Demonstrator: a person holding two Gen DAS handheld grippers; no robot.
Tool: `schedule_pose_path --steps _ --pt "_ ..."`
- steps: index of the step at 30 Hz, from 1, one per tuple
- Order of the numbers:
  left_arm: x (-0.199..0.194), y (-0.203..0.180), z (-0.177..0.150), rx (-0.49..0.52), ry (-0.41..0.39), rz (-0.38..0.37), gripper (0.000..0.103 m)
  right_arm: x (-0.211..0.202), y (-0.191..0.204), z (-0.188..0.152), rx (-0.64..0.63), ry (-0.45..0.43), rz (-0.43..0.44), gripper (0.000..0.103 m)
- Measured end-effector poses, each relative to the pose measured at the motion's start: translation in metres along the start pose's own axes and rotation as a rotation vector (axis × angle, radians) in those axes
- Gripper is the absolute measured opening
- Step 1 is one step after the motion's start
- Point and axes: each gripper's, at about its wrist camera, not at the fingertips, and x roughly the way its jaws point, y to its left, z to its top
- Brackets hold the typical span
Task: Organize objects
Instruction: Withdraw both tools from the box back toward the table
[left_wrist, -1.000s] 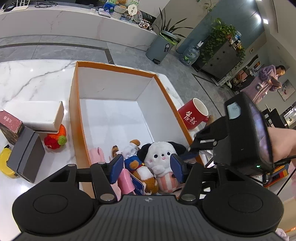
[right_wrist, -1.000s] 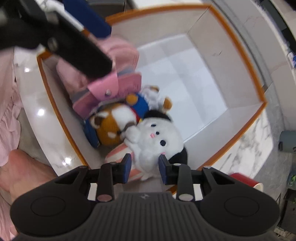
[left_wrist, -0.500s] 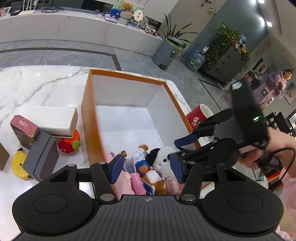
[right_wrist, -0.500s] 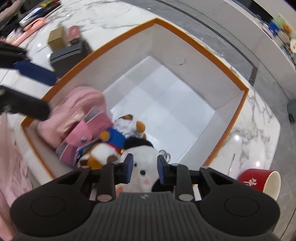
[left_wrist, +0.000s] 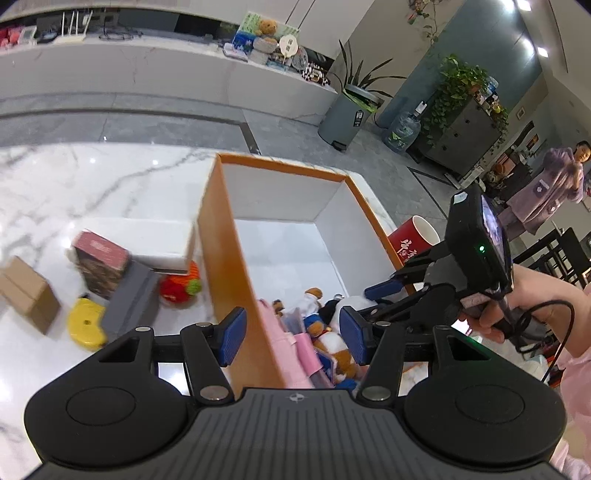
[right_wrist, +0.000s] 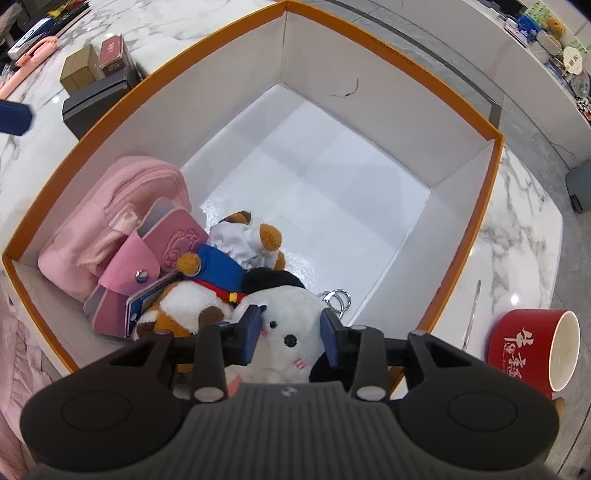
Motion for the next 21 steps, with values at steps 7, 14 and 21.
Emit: schedule_pose_path --steps 7,14,21 --pt "-0.056 0.019 -0.007 0.089 -0.055 0.119 0.064 -0.046 0.014 -0.003 0.071 -0.134 -0.008 0.041" --pt "-0.088 0.046 -0.024 0.139 -0.113 0.213 0.064 -0.095 0.052 0.008 0.178 -0.331 0.099 0.041" --pt "-0.087 0.068 -0.036 0.161 -0.143 0.312 0.066 -0.094 0.102 0.037 0.234 -0.428 0.211 0.042"
